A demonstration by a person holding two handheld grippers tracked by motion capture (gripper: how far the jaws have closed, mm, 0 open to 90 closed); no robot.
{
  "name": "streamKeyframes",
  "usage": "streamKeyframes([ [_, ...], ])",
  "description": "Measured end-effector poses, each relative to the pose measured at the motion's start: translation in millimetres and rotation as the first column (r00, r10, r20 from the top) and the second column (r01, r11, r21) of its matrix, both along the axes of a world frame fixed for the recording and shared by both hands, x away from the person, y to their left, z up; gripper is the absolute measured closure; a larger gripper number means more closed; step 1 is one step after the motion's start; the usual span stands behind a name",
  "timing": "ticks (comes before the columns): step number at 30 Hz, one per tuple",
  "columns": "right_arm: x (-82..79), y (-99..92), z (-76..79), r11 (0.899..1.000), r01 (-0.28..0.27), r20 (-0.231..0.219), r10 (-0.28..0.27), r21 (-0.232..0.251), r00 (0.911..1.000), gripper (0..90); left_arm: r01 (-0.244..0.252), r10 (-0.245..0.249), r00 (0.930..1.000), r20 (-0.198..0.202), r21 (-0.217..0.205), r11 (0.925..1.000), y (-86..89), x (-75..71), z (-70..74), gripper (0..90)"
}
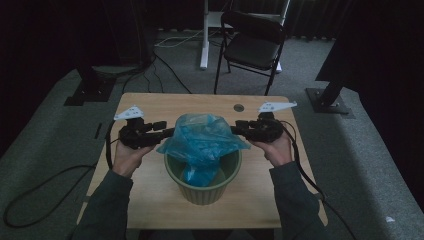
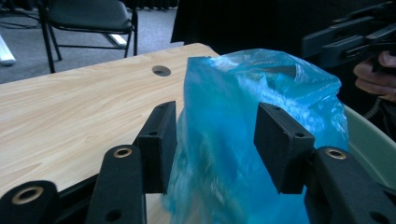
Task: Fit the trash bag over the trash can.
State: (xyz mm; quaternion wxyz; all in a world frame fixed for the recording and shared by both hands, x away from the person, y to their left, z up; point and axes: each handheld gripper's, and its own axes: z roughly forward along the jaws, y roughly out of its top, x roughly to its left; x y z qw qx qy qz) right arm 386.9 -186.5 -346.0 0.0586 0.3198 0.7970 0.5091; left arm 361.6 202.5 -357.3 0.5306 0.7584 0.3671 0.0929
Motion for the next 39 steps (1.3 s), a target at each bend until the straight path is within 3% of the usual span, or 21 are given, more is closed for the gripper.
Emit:
streamKeyframes([
  [1,3.6,4.2,-1.1,1.000,-0.004,-0.014,0.004,-0.007,0.9999,58.5,0.024,-0.024,0.9993,-0.028,0.007,0.9997,-6.9,5.0,-1.2,45.9],
  [5,11.6,14.6,-6.3,0.999,-0.010,-0.058,0.007,-0.044,0.9983,57.3,0.029,-0.028,0.9988,-0.040,0.040,0.9988,-15.9,9.3,-4.5,46.3],
  [6,14.0,18.4,-9.5,0.997,-0.001,-0.058,-0.004,-0.083,0.9983,63.7,0.014,-0.011,0.9991,-0.040,0.068,0.9976,-19.9,9.8,-5.4,62.1],
  [7,14.6,19.4,-10.8,0.996,-0.010,-0.065,0.004,-0.092,0.9979,71.1,0.010,-0.007,0.9994,-0.035,0.075,0.9972,-21.0,9.2,-5.4,69.2],
  [8,14.2,20.1,-11.5,0.995,-0.010,-0.055,0.004,-0.100,0.9985,78.3,0.009,-0.007,0.9996,-0.028,0.076,0.9970,-21.9,8.1,-5.1,75.4],
  [9,14.2,20.1,-11.5,0.995,-0.010,-0.055,0.004,-0.100,0.9985,78.3,0.009,-0.007,0.9996,-0.028,0.076,0.9970,-21.9,8.1,-5.1,80.3],
  [10,11.4,19.5,-10.1,0.995,-0.019,-0.030,0.017,-0.095,0.9994,88.3,0.018,-0.018,0.9998,0.002,0.074,0.9971,-22.7,2.9,-3.2,83.9],
  [11,11.4,19.5,-10.1,0.995,-0.019,-0.030,0.017,-0.095,0.9994,88.3,0.018,-0.018,0.9998,0.002,0.074,0.9971,-22.7,2.9,-3.2,86.2],
  [14,2.0,16.5,-3.2,0.996,-0.036,0.029,0.039,-0.082,0.9988,90.0,0.029,-0.033,0.9978,0.057,0.063,0.9976,-20.7,-8.7,1.7,88.7],
  [17,-3.0,13.5,0.7,0.996,-0.038,0.051,0.042,-0.076,0.9978,89.9,0.039,-0.043,0.9964,0.074,0.056,0.9977,-19.6,-13.5,3.4,88.7],
  [18,-2.5,12.3,1.2,0.997,-0.031,0.048,0.035,-0.072,0.9983,85.3,0.046,-0.050,0.9952,0.084,0.055,0.9974,-19.9,-16.8,4.1,88.4],
  [20,1.1,10.5,1.2,0.999,-0.005,0.029,0.007,-0.053,0.9996,67.5,0.051,-0.056,0.9947,0.086,0.054,0.9972,-20.6,-17.9,4.0,87.8],
  [22,9.0,10.5,-1.2,1.000,0.003,-0.024,-0.004,-0.031,0.9997,54.6,0.054,-0.060,0.9943,0.088,0.065,0.9964,-22.1,-19.0,3.6,87.4],
  [29,28.9,20.6,-16.0,0.996,0.014,-0.089,-0.022,-0.084,0.9958,48.6,0.072,-0.078,0.9927,0.091,0.066,0.9952,-24.4,-22.2,1.8,87.0],
  [34,30.3,24.3,-18.3,0.997,-0.018,-0.082,0.012,-0.079,0.9965,78.6,0.081,-0.087,0.9913,0.098,0.071,0.9942,-22.9,-27.2,-0.4,86.9],
  [39,20.5,21.2,-7.5,0.998,0.007,0.014,-0.006,-0.069,0.9999,87.4,0.083,-0.090,0.9898,0.110,0.069,0.9942,-17.0,-33.9,-1.4,86.8],
])
